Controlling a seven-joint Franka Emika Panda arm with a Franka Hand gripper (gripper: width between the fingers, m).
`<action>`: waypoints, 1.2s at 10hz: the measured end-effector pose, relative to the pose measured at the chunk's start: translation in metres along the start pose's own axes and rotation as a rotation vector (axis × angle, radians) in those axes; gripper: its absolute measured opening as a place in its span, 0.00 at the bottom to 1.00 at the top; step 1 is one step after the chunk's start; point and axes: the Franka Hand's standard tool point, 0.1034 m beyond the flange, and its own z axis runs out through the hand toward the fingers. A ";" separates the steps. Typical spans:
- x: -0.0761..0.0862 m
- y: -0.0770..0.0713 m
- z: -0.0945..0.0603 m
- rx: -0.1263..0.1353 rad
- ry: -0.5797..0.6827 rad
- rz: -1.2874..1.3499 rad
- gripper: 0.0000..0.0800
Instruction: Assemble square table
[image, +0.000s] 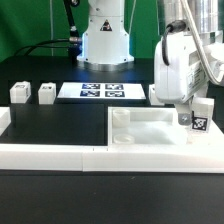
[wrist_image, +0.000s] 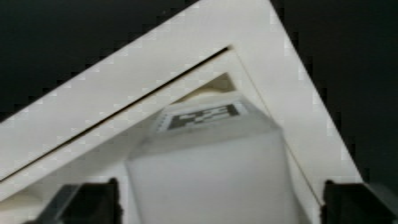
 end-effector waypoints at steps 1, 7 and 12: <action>0.000 0.000 0.000 0.000 0.000 0.000 0.78; 0.000 0.000 0.001 0.000 0.001 -0.001 0.81; 0.001 0.005 -0.013 0.006 -0.015 -0.126 0.81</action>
Offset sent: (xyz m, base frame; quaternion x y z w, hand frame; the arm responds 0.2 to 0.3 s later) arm 0.0000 0.0000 0.0000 0.0000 0.0000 0.0000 1.0000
